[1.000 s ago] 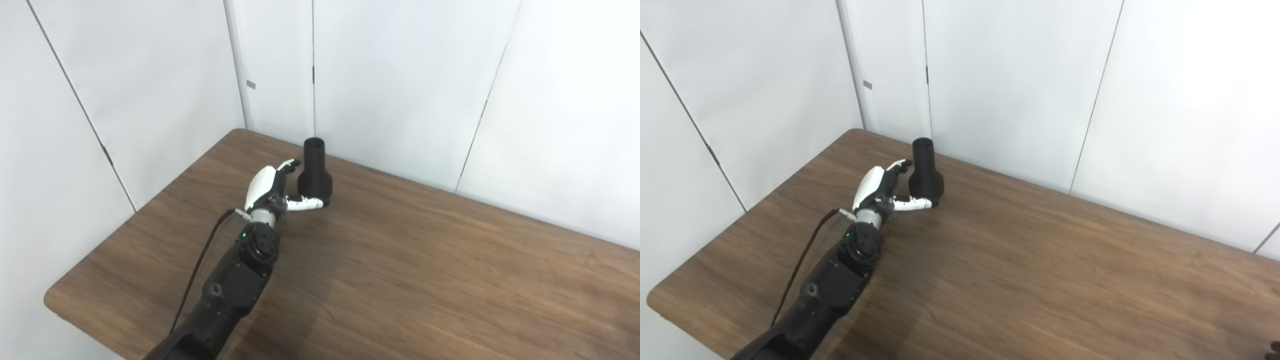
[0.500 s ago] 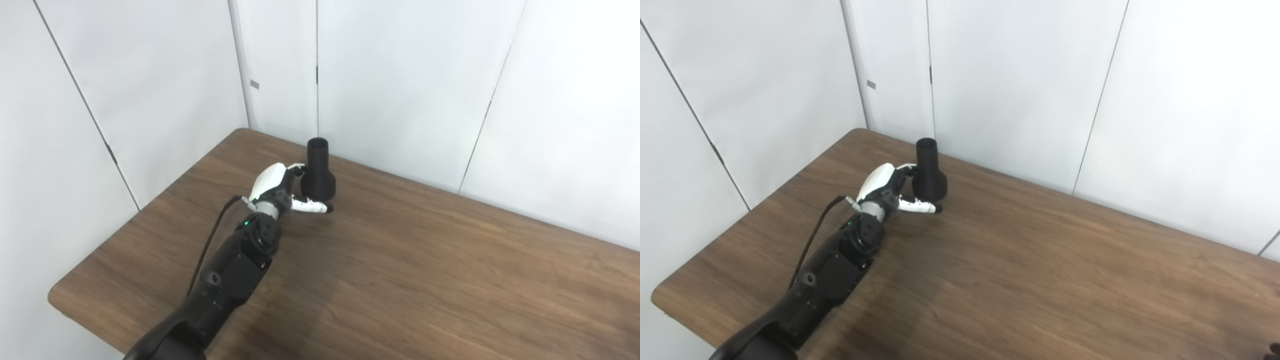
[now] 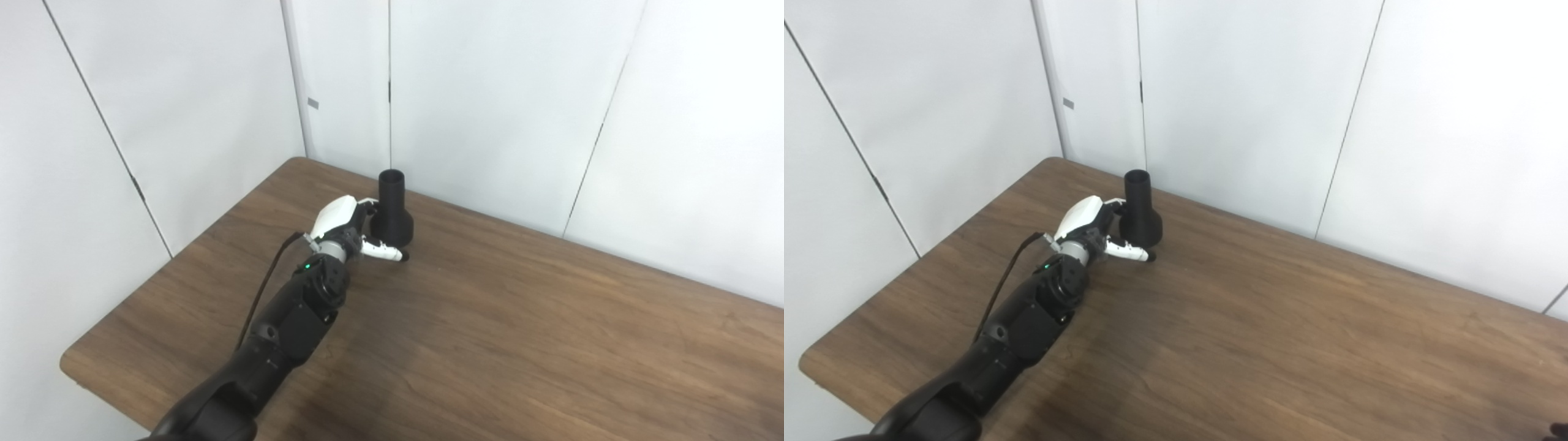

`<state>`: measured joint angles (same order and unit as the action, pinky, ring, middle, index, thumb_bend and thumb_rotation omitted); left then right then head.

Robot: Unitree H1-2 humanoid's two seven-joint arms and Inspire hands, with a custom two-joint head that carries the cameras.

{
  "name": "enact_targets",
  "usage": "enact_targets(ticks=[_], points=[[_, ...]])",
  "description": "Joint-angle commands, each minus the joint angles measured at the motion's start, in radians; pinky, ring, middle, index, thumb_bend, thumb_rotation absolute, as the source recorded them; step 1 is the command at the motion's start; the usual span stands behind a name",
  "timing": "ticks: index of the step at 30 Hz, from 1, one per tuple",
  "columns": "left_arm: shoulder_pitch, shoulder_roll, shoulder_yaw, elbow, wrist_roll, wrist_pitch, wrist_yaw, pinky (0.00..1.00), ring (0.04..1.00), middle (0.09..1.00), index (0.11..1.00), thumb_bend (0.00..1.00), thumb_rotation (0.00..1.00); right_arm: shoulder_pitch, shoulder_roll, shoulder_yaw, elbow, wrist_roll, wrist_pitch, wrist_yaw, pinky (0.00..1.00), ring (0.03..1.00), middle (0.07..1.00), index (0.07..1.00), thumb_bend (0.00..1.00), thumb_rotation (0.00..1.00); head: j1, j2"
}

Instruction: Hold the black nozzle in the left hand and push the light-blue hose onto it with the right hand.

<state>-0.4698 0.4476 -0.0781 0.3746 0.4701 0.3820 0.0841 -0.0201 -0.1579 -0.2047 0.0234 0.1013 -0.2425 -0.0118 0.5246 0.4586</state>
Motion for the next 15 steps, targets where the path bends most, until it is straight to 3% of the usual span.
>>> enact_targets(ticks=[1, 11, 15], points=[[-0.041, 0.004, 0.005, 0.006, 0.012, -0.021, 0.031, 1.00, 0.903, 0.854, 0.829, 1.00, 0.27, 0.017, 0.010, 0.005, 0.001, 0.007, -0.009, 0.001, 0.40, 0.526, 0.558, 0.517, 0.97, 0.64, 0.001, 0.001], [-0.041, -0.031, -0.005, 0.065, 0.037, -0.034, 0.112, 1.00, 0.878, 0.840, 0.827, 1.00, 0.36, 0.023, 0.014, 0.006, -0.013, 0.003, 0.006, -0.004, 0.40, 0.527, 0.560, 0.517, 0.96, 0.64, -0.006, 0.005], [-0.045, -0.038, -0.011, 0.083, 0.040, -0.036, 0.120, 1.00, 0.871, 0.841, 0.835, 1.00, 0.34, 0.024, 0.016, 0.004, -0.013, 0.007, 0.002, -0.003, 0.40, 0.524, 0.557, 0.514, 0.96, 0.63, -0.007, 0.006]])
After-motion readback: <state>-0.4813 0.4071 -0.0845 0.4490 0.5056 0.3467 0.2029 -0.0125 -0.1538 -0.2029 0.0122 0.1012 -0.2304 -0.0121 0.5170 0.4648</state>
